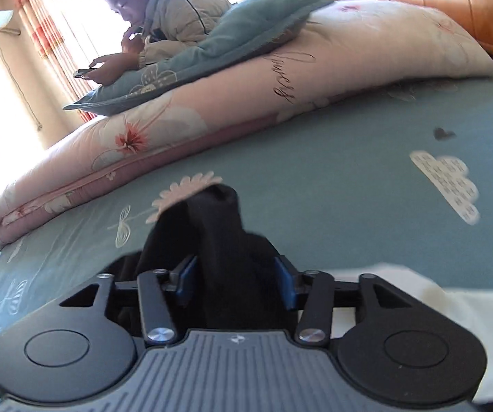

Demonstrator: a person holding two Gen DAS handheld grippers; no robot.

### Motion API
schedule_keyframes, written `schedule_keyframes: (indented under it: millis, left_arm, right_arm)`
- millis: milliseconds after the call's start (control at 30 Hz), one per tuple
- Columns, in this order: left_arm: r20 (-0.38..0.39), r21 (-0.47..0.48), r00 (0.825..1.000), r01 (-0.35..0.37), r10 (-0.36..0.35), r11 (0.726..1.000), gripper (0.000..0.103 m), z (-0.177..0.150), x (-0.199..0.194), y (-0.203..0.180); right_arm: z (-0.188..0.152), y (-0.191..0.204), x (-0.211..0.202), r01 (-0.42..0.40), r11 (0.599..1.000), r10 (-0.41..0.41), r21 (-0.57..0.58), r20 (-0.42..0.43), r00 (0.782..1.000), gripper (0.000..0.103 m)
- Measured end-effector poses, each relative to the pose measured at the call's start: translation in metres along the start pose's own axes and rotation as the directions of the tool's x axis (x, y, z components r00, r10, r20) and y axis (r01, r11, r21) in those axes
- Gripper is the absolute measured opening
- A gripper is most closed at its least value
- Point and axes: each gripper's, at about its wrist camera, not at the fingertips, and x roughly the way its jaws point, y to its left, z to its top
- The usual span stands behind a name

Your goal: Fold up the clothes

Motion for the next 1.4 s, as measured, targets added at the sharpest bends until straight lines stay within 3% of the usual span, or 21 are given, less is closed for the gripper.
schedule_keyframes:
  millis: [100,200,333,467,567,700,767,800,867,1000,1033,1067,1100,1167,1200,1333,1400]
  left_arm:
    - [-0.004,0.01,1.0,0.001,-0.001,1.0,0.089,0.001,-0.001,-0.003]
    - [-0.002,0.045,1.0,0.001,-0.001,0.999,0.091,0.0,-0.003,-0.01]
    - [0.01,0.096,1.0,-0.027,0.026,0.995,0.091,0.0,-0.009,-0.021]
    - [0.069,0.175,0.996,-0.072,0.06,0.982,0.092,0.004,-0.022,-0.034]
    - [0.12,0.204,0.991,-0.089,0.066,0.975,0.092,0.006,-0.029,-0.039]
    - [0.168,0.166,0.985,-0.076,0.048,0.983,0.092,-0.001,-0.029,-0.028]
    - [0.156,0.174,0.983,-0.125,0.098,0.977,0.092,-0.005,-0.029,-0.028]
    - [0.146,0.183,0.982,-0.15,0.124,0.972,0.092,-0.005,-0.029,-0.03]
    - [0.109,0.189,0.988,-0.131,0.111,0.973,0.092,0.002,-0.034,-0.036]
    - [0.002,0.198,0.999,-0.048,0.049,0.979,0.092,0.023,-0.039,-0.055]
    - [-0.018,0.209,0.999,-0.038,0.043,0.977,0.092,0.027,-0.04,-0.062]
    - [-0.038,0.217,0.999,-0.025,0.034,0.976,0.092,0.031,-0.041,-0.069]
    - [-0.058,0.224,0.998,-0.012,0.026,0.974,0.092,0.034,-0.043,-0.075]
    - [-0.098,0.238,0.995,0.015,0.009,0.971,0.092,0.041,-0.045,-0.088]
    - [-0.115,0.24,0.993,0.025,0.003,0.97,0.092,0.043,-0.046,-0.094]
    - [-0.173,0.215,0.985,0.036,0.002,0.976,0.092,0.053,-0.046,-0.109]
    - [-0.186,0.196,0.983,0.041,-0.004,0.98,0.092,0.058,-0.05,-0.115]
  right_arm:
    - [-0.016,-0.004,-0.036,-0.026,0.998,0.025,-0.053,-0.02,0.999,0.064]
    - [-0.033,0.015,-0.056,-0.03,0.966,0.021,-0.255,-0.04,0.999,0.064]
    - [-0.062,0.06,-0.061,-0.063,0.84,0.052,-0.538,-0.036,0.998,0.064]
    - [-0.086,0.096,-0.04,-0.129,0.712,0.104,-0.691,-0.078,0.992,0.064]
    - [-0.1,0.105,-0.025,-0.099,0.632,0.057,-0.769,-0.082,0.995,0.064]
    - [-0.1,0.102,-0.024,-0.064,0.55,-0.009,-0.833,-0.083,0.997,0.064]
    - [-0.095,0.1,-0.03,-0.061,0.483,-0.052,-0.874,-0.097,0.994,0.064]
    - [-0.094,0.1,-0.033,-0.063,0.44,-0.07,-0.896,-0.105,0.992,0.064]
    - [-0.096,0.102,-0.032,-0.082,0.331,-0.113,-0.94,-0.126,0.986,0.065]
    - [-0.122,0.108,-0.005,-0.086,-0.013,-0.232,-0.996,-0.081,0.969,0.059]
    - [-0.126,0.109,0.001,-0.088,-0.092,-0.255,-0.992,-0.062,0.965,0.037]
    - [-0.124,0.113,0.005,-0.091,-0.134,-0.276,-0.987,-0.051,0.96,0.013]
    - [-0.114,0.118,0.006,-0.098,-0.121,-0.286,-0.988,-0.06,0.956,0.009]
    - [-0.085,0.133,0.004,-0.104,-0.046,-0.284,-0.994,-0.086,0.955,0.009]
    - [-0.07,0.14,0.004,-0.082,-0.034,-0.277,-0.996,-0.07,0.958,0.009]
    - [-0.005,0.173,0.027,0.044,-0.049,-0.264,-0.998,0.055,0.963,0.009]
    - [0.028,0.188,0.044,0.123,-0.009,-0.272,-0.992,0.12,0.955,0.014]
